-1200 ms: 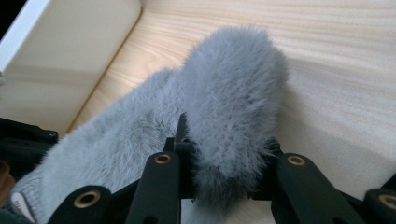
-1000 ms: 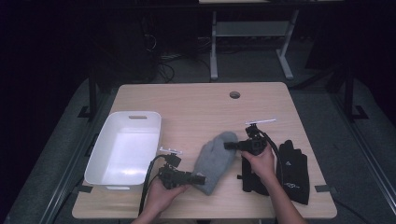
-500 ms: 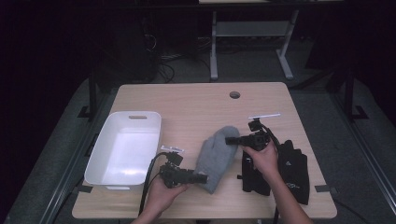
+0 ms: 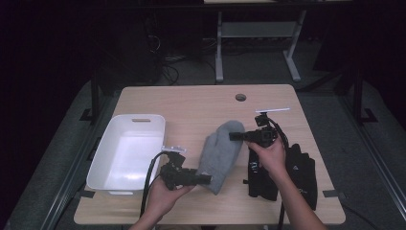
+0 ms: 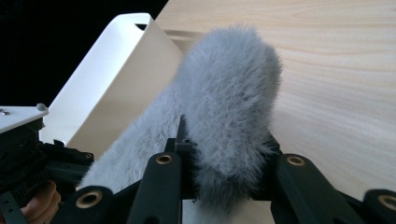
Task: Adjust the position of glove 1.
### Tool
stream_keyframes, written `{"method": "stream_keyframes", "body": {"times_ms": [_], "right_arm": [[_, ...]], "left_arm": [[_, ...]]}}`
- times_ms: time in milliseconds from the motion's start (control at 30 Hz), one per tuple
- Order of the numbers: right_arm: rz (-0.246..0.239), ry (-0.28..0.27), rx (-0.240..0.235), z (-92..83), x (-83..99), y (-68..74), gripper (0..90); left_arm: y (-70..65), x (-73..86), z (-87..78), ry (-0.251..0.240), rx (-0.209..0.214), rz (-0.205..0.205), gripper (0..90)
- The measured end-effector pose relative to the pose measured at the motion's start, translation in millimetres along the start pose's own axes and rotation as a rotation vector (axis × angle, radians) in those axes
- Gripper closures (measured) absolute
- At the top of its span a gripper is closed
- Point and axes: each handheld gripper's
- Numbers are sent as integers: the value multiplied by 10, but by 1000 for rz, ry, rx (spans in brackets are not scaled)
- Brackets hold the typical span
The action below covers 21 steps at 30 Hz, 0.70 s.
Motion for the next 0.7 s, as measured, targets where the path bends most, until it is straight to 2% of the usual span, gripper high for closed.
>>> {"method": "stream_keyframes", "body": {"times_ms": [400, 600, 700], "right_arm": [[10, -22, -46, -53, -174, 125, 709], [19, -37, -83, -55, -305, 249, 708], [21, -38, -85, -44, -348, 288, 708]], "left_arm": [[-72, -88, -167, -15, -18, 55, 421], [-117, -123, -288, -36, -23, 68, 422], [-134, -143, -340, -50, -27, 72, 421]]}}
Point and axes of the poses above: each handheld gripper's, and its own axes: z roughly forward along the jaws, x roughly out of its underside, y roughly to its left, and after that the axes turned 9 degrees about x, right-handed
